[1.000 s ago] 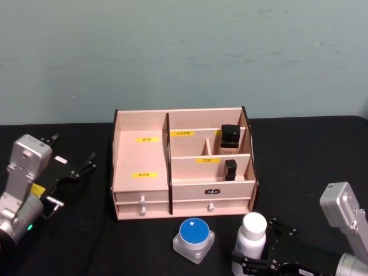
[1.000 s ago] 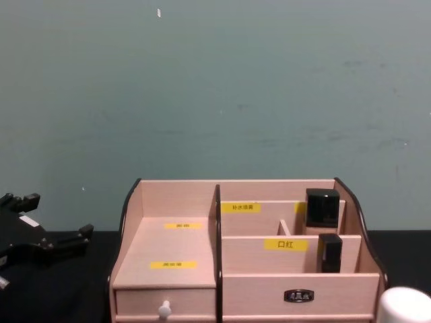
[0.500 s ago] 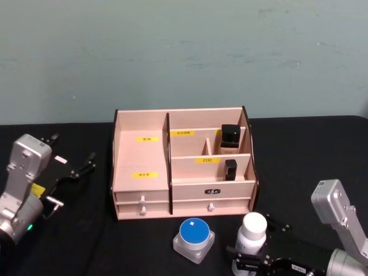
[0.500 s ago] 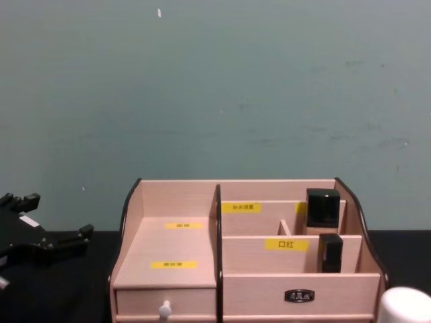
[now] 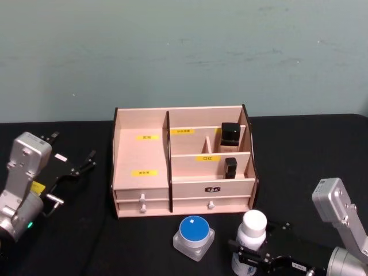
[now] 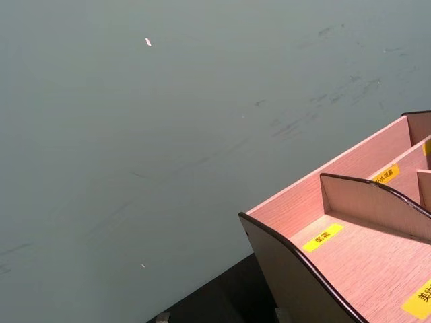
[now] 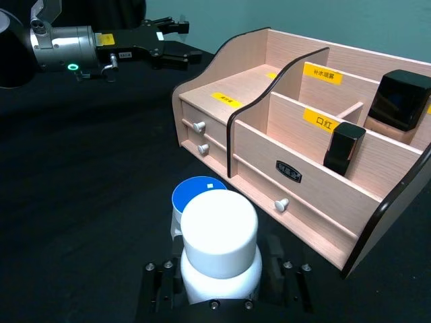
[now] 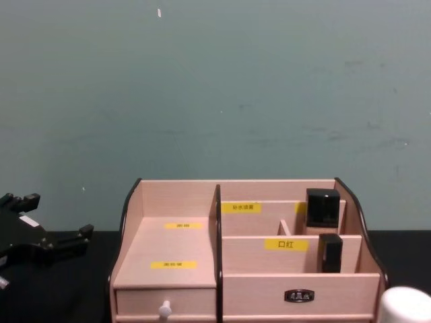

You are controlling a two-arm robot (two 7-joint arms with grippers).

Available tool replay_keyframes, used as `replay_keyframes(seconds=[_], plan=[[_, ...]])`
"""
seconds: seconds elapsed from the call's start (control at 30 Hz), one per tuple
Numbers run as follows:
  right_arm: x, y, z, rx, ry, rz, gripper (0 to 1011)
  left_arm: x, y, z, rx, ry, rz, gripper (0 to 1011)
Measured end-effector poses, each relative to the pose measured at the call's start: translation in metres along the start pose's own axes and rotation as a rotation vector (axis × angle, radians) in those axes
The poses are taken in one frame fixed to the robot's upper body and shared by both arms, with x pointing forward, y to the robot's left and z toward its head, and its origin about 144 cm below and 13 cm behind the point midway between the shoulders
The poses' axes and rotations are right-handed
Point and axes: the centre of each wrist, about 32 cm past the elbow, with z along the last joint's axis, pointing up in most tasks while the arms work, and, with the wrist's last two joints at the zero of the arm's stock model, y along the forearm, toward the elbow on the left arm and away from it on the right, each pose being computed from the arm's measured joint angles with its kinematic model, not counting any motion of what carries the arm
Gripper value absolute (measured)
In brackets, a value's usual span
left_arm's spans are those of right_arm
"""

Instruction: Pick up the facial cleanser and watermelon frost from the table and place them into the tiered storage box.

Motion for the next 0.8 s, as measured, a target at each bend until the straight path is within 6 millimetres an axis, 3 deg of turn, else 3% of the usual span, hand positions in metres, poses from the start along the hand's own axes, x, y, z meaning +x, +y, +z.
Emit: replay_keyframes(seconds=[0.2,0.63,0.8], plan=[[0.0,0.0,0.0,0.001,0.0,0.0,604,0.0,0.0,0.0,0.0,0.0,0.0,1010],[-0.001,0.0,-0.001,0.022,0.003,0.017,600,0.0,0.0,0.0,0.0,0.0,0.0,1010],[-0.003,0.004,0.011,0.065,-0.024,0.042,600,0.0,0.0,0.0,0.0,0.0,0.0,1010]])
